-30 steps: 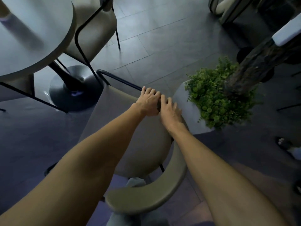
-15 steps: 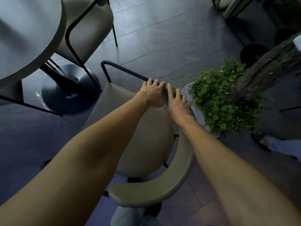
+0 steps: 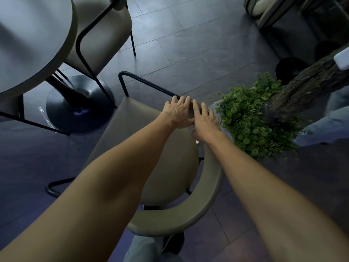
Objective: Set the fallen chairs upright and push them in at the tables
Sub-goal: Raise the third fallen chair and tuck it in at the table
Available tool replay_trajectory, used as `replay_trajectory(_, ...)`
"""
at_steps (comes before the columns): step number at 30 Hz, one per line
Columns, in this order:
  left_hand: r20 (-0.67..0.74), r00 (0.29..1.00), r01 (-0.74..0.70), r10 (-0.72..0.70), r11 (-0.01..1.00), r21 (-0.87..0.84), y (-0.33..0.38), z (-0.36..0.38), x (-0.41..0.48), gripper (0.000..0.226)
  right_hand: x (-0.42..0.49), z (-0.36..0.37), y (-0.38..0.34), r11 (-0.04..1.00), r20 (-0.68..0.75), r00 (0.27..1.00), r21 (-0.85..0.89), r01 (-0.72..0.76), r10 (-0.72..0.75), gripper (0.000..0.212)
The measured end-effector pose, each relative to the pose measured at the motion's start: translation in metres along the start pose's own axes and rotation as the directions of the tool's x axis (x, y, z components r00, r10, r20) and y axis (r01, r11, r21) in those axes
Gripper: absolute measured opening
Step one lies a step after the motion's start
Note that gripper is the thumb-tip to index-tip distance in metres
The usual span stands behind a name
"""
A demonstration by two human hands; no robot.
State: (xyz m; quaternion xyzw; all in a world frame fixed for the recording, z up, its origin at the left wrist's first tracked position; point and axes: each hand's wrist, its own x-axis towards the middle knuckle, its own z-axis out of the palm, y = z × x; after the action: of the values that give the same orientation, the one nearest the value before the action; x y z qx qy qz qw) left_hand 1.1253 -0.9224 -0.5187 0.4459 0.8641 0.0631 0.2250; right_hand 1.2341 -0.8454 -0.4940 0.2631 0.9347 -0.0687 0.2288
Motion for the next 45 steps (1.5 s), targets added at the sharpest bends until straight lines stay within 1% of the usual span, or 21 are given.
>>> replay_trajectory(2,-0.017,1.000,0.015,-0.014,1.000,0.023,0.007,-0.005,-0.009,0.087,-0.006,-0.007,0.001,0.998,-0.013,0.999,-0.041,0.037,-0.038,0.102)
replay_trajectory(5,-0.064,0.997,0.047,-0.046,0.999,0.008,0.016,-0.010,-0.026,0.079,-0.017,-0.018,0.003,0.987,0.023,0.993,-0.110,0.119,-0.117,0.100)
replay_trajectory(6,-0.074,0.995,0.064,-0.066,0.998,-0.028,0.019,-0.010,-0.034,0.078,-0.021,-0.023,0.003,0.978,0.031,0.988,-0.142,0.153,-0.150,0.100)
replay_trajectory(9,-0.101,0.984,0.122,-0.145,0.970,-0.209,0.028,-0.005,-0.062,0.080,-0.031,-0.037,0.005,0.934,0.014,0.967,-0.254,0.249,-0.254,0.099)
replay_trajectory(11,-0.138,0.966,0.179,-0.220,0.950,-0.257,0.035,-0.002,-0.082,0.082,-0.039,-0.044,0.003,0.898,0.021,0.946,-0.309,0.314,-0.324,0.100)
replay_trajectory(15,-0.149,0.915,0.331,-0.375,0.909,-0.254,0.050,0.000,-0.118,0.087,-0.055,-0.049,0.001,0.809,0.057,0.886,-0.384,0.445,-0.460,0.097)
replay_trajectory(18,-0.174,0.867,0.418,-0.468,0.871,-0.260,0.061,0.004,-0.147,0.084,-0.074,-0.048,-0.002,0.707,0.127,0.823,-0.451,0.545,-0.554,0.100)
replay_trajectory(22,-0.163,0.780,0.533,-0.604,0.778,-0.333,0.089,0.032,-0.189,0.079,-0.106,-0.031,0.008,0.582,0.218,0.732,-0.480,0.656,-0.646,0.104)
replay_trajectory(24,-0.122,0.742,0.587,-0.659,0.727,-0.358,0.109,0.052,-0.207,0.079,-0.121,-0.018,0.019,0.533,0.266,0.699,-0.488,0.692,-0.664,0.103)
replay_trajectory(27,-0.083,0.707,0.645,-0.703,0.688,-0.333,0.138,0.083,-0.231,0.077,-0.138,0.004,0.037,0.485,0.322,0.681,-0.511,0.710,-0.658,0.098)
replay_trajectory(29,-0.048,0.683,0.674,-0.729,0.654,-0.344,0.155,0.098,-0.244,0.075,-0.146,0.016,0.048,0.466,0.349,0.681,-0.528,0.710,-0.644,0.086)
replay_trajectory(32,0.025,0.655,0.706,-0.755,0.600,-0.377,0.175,0.119,-0.261,0.073,-0.156,0.037,0.064,0.454,0.373,0.702,-0.563,0.691,-0.606,0.064)
replay_trajectory(33,0.016,0.655,0.711,-0.756,0.608,-0.353,0.180,0.127,-0.268,0.073,-0.160,0.046,0.070,0.449,0.375,0.709,-0.576,0.683,-0.597,0.059)
replay_trajectory(34,-0.016,0.667,0.708,-0.745,0.640,-0.299,0.185,0.135,-0.274,0.073,-0.164,0.056,0.076,0.444,0.367,0.713,-0.589,0.676,-0.598,0.056)
replay_trajectory(36,-0.088,0.721,0.671,-0.688,0.724,-0.159,0.191,0.150,-0.285,0.069,-0.170,0.074,0.087,0.459,0.304,0.710,-0.590,0.664,-0.636,0.048)
replay_trajectory(38,-0.131,0.754,0.642,-0.644,0.764,-0.062,0.195,0.160,-0.290,0.063,-0.173,0.085,0.094,0.470,0.216,0.691,-0.592,0.655,-0.690,0.033)
replay_trajectory(40,-0.153,0.751,0.647,-0.642,0.762,-0.023,0.197,0.163,-0.291,0.061,-0.172,0.091,0.095,0.476,0.145,0.672,-0.600,0.643,-0.726,0.026)
replay_trajectory(43,-0.164,0.732,0.667,-0.662,0.745,-0.031,0.196,0.168,-0.288,0.058,-0.172,0.097,0.095,0.490,0.098,0.670,-0.607,0.626,-0.735,0.023)
replay_trajectory(45,-0.176,0.727,0.669,-0.664,0.742,-0.035,0.192,0.168,-0.289,0.051,-0.173,0.098,0.095,0.485,0.074,0.657,-0.614,0.623,-0.750,0.021)
